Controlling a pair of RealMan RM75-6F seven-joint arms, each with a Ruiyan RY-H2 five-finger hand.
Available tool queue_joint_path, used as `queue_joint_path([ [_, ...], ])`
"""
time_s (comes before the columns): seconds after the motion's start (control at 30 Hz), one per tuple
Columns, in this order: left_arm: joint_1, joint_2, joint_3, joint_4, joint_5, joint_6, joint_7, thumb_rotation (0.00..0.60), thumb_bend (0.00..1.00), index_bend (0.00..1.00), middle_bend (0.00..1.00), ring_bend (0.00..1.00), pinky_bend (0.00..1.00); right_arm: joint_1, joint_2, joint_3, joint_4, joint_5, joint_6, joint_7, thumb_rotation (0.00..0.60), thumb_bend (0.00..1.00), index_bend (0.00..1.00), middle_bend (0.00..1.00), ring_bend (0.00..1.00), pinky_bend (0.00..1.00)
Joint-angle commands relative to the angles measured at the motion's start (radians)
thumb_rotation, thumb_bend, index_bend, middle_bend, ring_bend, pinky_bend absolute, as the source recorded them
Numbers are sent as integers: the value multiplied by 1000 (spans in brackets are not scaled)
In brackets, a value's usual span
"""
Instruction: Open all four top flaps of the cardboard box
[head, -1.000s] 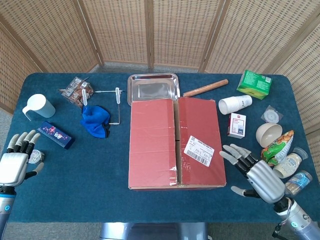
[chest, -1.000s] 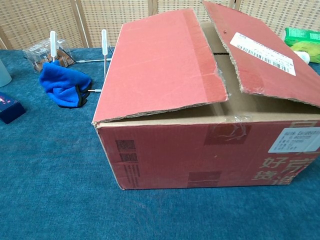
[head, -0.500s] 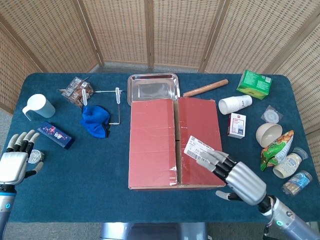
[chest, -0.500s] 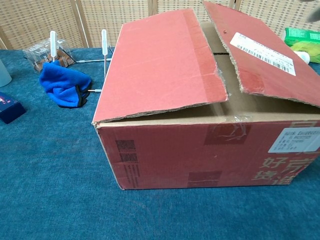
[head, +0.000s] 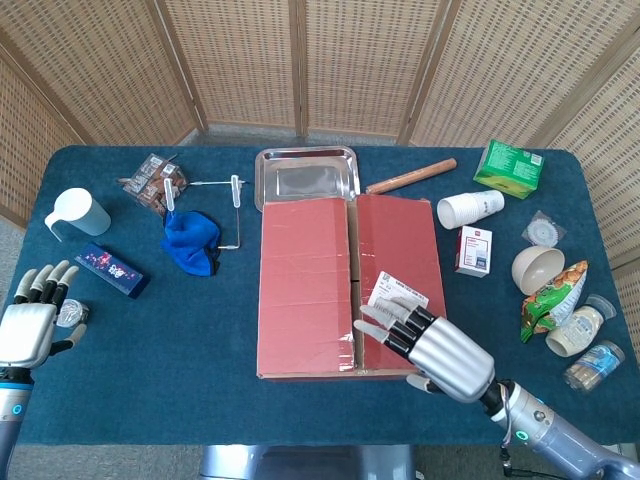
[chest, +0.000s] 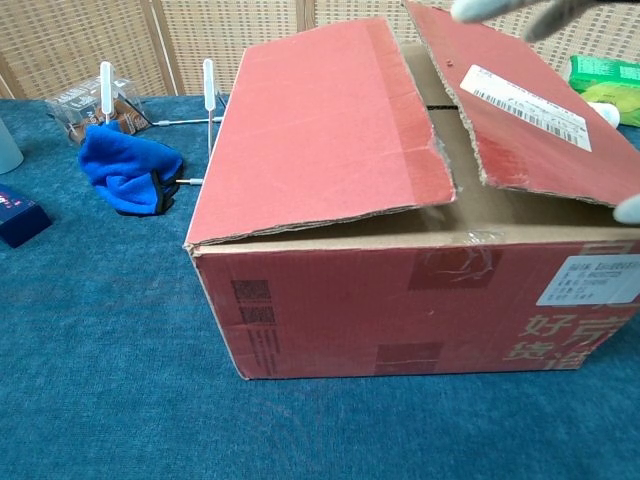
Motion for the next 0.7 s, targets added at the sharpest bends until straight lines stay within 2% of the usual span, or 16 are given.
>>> queue_joint_path([
  [0.03, -1, -2, 1, 3, -1, -3, 1, 600, 65, 0, 0, 0, 0, -9, -20, 13, -45, 40, -9, -60, 600, 68, 0, 0, 0, 183],
  [0.4, 0, -2, 0, 4, -2, 0, -2, 600, 64, 0, 0, 0, 0, -18, -82, 3, -67, 60, -21, -149, 600, 87, 0, 0, 0, 179],
  [0.7, 0, -6, 0, 8, -5, -2, 0, 600, 64, 0, 0, 0, 0, -21, -143, 5, -45, 51, -2, -192, 600, 203, 0, 0, 0, 177],
])
